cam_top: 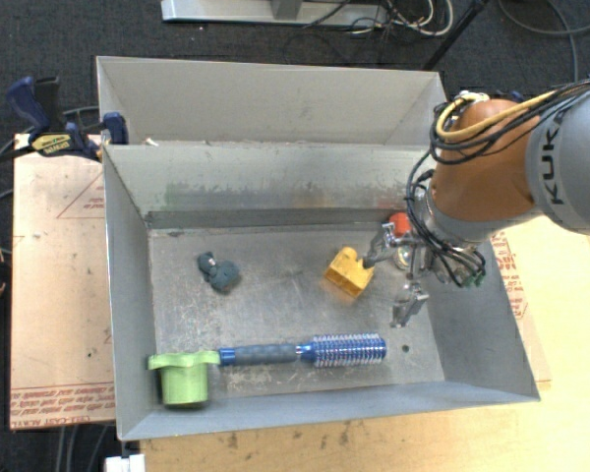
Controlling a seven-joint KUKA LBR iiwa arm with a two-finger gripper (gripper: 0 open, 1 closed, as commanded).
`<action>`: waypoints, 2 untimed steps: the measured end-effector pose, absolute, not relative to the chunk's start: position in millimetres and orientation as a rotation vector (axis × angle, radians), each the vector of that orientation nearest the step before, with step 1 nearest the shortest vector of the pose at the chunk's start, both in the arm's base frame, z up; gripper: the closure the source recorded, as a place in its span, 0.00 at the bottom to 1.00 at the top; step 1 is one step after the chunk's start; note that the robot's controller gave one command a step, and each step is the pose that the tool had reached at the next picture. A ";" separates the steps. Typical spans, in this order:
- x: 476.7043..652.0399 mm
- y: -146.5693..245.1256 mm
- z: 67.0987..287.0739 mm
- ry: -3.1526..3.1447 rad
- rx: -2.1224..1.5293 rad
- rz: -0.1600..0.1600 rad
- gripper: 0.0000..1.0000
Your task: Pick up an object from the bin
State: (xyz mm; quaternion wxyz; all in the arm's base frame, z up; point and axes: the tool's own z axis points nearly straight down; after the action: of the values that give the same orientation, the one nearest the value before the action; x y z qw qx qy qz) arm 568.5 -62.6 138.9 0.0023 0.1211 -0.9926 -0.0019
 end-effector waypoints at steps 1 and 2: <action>503.8 -27.6 78.1 -3.115 0.389 -0.005 0.00; 494.7 59.0 77.1 -3.041 0.878 0.011 0.00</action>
Offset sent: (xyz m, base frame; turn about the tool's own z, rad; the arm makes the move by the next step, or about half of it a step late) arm -0.0626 0.0323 -0.0583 -0.0039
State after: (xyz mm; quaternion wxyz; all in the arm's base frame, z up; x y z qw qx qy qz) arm 494.7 59.0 77.1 -0.0116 0.2775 -0.9606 0.0034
